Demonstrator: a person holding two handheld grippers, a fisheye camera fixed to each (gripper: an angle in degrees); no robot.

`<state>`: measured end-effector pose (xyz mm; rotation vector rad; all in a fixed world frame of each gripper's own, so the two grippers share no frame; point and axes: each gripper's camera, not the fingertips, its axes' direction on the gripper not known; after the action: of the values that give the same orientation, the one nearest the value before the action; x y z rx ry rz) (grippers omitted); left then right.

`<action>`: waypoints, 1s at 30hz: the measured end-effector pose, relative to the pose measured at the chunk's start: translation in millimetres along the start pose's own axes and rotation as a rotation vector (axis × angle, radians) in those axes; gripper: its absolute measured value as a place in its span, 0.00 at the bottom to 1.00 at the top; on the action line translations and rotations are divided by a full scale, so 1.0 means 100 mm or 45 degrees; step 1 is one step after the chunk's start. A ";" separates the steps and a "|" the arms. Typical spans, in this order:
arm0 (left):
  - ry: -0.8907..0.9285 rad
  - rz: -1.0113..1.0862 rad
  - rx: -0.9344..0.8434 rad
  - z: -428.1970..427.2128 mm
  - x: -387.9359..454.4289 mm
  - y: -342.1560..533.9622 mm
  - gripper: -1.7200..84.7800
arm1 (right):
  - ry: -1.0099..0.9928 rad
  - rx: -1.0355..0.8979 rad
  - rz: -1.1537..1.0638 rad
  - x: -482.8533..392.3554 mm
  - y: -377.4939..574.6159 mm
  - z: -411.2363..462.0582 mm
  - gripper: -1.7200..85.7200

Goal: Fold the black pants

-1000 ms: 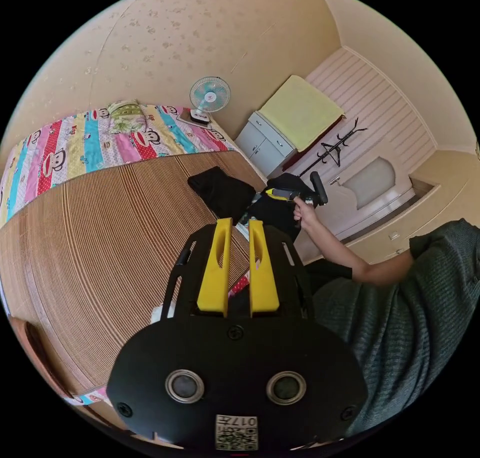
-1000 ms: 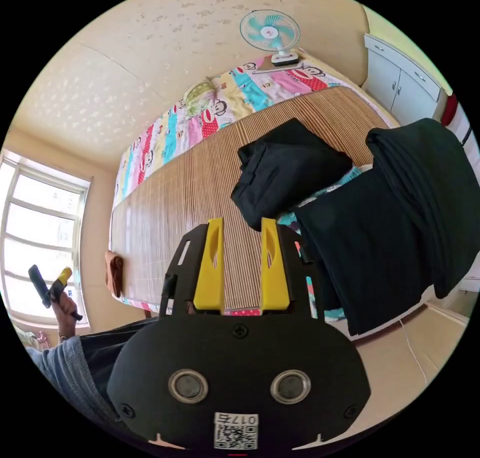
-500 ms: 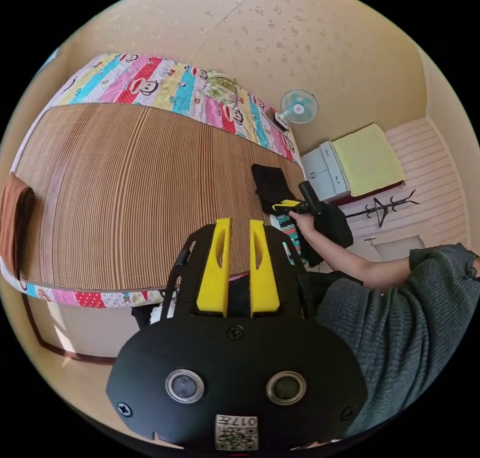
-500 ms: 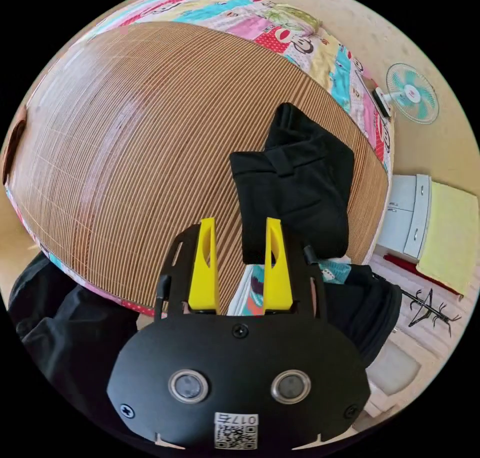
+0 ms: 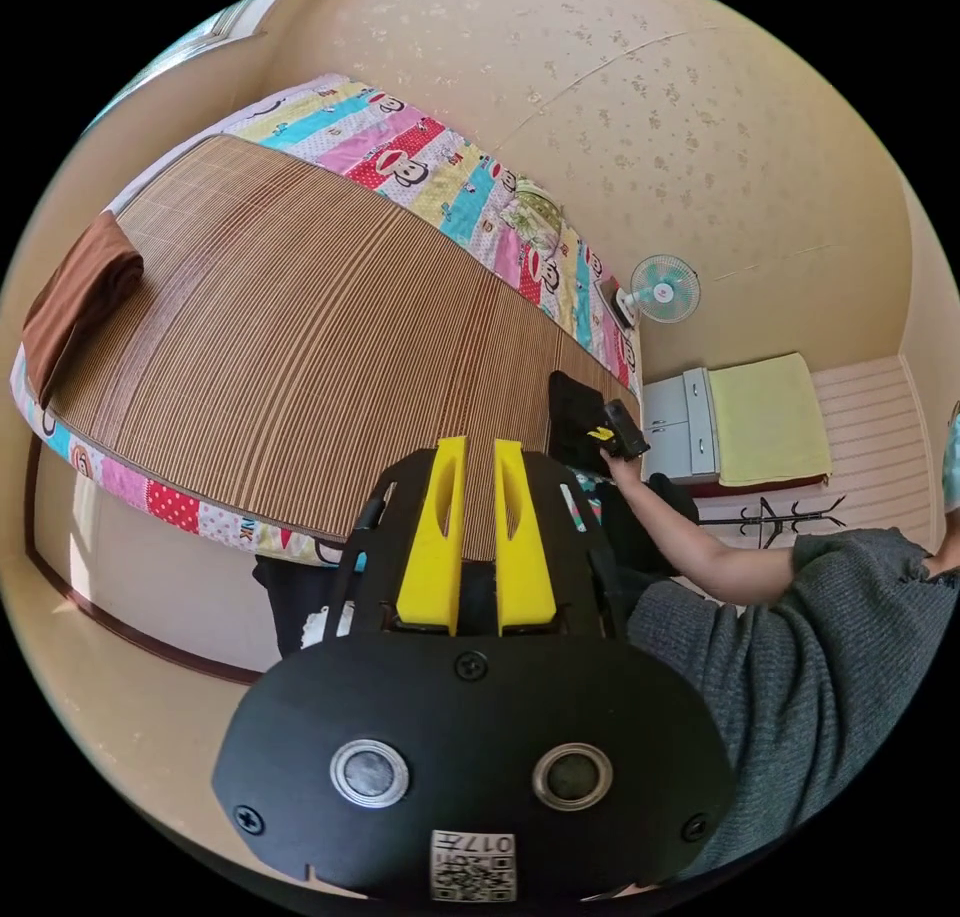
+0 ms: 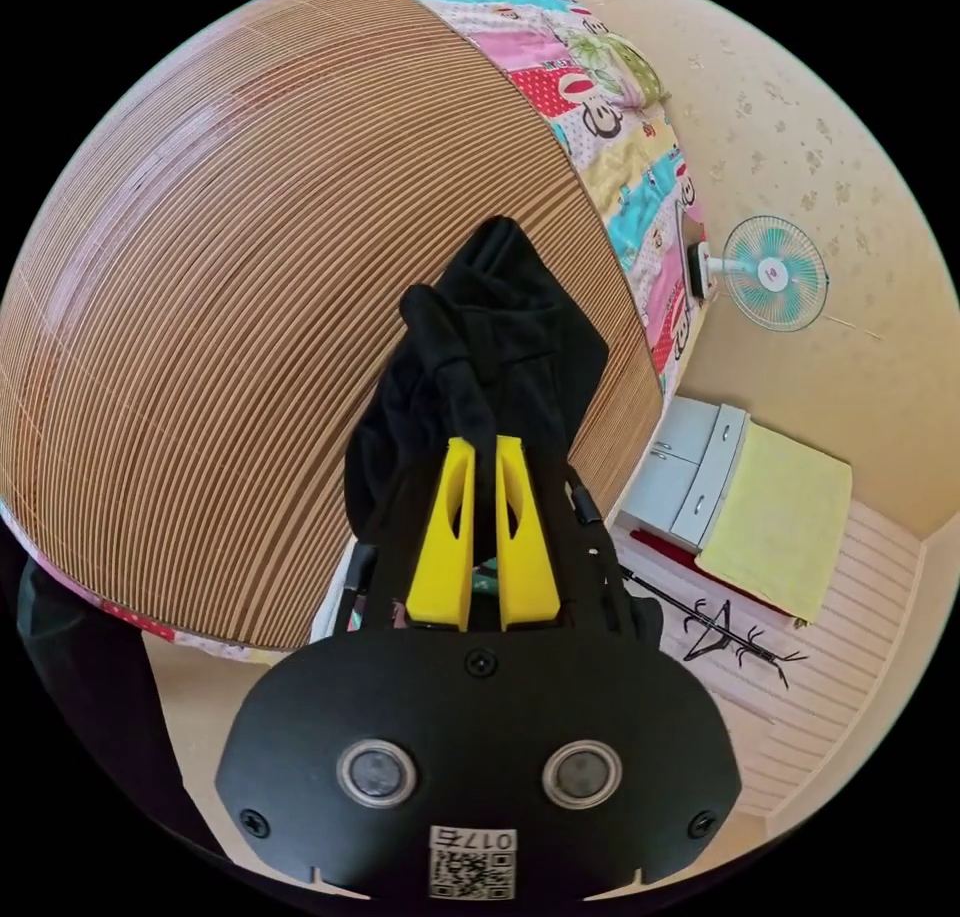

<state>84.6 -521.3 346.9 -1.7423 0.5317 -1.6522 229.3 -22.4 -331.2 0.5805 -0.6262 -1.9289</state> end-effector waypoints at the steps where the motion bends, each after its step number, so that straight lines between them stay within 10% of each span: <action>1: 0.013 -0.001 0.002 0.01 0.00 -0.01 0.08 | -0.028 -0.006 0.064 0.10 0.10 0.10 0.07; 6: 0.058 0.056 -0.062 0.13 0.12 -0.12 0.08 | -0.368 -0.179 0.218 0.44 0.40 0.88 0.07; 9: 0.089 0.116 -0.080 0.12 0.23 -0.18 0.08 | -0.984 -0.162 0.573 1.11 0.75 1.29 0.07; 11: 0.101 0.148 -0.063 0.05 0.27 -0.18 0.08 | -1.815 0.110 0.874 1.48 1.33 1.72 0.07; 17: 0.169 0.177 -0.067 -0.14 0.16 -0.03 0.07 | -2.573 0.783 1.173 1.35 2.86 2.05 0.07; 23: 0.232 0.255 -0.106 -0.36 0.11 0.10 0.07 | -2.932 1.403 0.811 1.10 3.44 1.34 0.06; 30: 0.369 0.455 -0.061 -0.79 0.44 0.18 0.11 | -2.538 1.838 0.124 1.37 4.07 -0.45 0.05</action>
<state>15.2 -579.2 363.2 -1.3472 0.9639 -1.6448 473.1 -309.3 -119.2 -0.9098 -3.1383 -0.9859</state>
